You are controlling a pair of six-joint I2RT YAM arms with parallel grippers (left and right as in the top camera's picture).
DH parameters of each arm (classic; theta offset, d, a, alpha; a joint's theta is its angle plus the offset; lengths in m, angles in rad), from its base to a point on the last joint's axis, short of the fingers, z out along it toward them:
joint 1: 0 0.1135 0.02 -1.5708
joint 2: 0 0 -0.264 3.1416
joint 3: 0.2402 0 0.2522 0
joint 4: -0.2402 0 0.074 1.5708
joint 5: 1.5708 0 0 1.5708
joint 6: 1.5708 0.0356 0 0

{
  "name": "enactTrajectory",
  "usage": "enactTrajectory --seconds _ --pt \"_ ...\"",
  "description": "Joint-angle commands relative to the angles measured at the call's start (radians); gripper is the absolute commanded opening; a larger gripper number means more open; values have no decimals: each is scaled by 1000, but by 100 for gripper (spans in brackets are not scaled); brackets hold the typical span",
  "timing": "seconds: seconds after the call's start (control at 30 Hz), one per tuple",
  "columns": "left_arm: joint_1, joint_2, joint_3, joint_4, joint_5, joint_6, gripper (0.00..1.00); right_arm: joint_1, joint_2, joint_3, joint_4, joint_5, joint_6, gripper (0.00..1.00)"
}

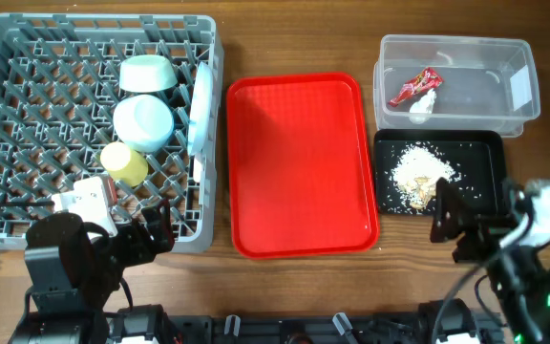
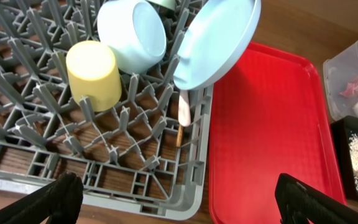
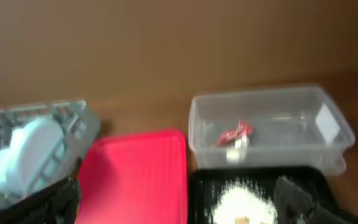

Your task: Sort waste into correct bins and load items into the dishwasher rack

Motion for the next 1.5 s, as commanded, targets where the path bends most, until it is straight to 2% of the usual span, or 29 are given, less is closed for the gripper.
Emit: enactTrajectory --seconds 0.0,0.27,0.37,0.53,0.63,0.8,1.47 --pt "-3 -5 -10 3 8 16 100 0 -140 -184 135 14 -32 100" --pt "-3 -5 -10 3 8 16 100 0 -385 -600 626 -24 -4 100" --pt "-3 -5 -10 3 8 16 100 -1 -398 -739 847 -24 -5 100" --pt "-3 -5 -10 3 8 16 100 -1 -399 -920 1027 -24 -6 100" --pt "-3 -5 -10 3 8 16 100 -7 -399 -981 1041 -55 -7 100" --pt "-3 -5 -10 3 8 16 100 -63 -399 -984 835 -199 -41 100" --pt "-3 -5 -10 3 8 16 100 -66 -397 -984 840 -186 -57 100"
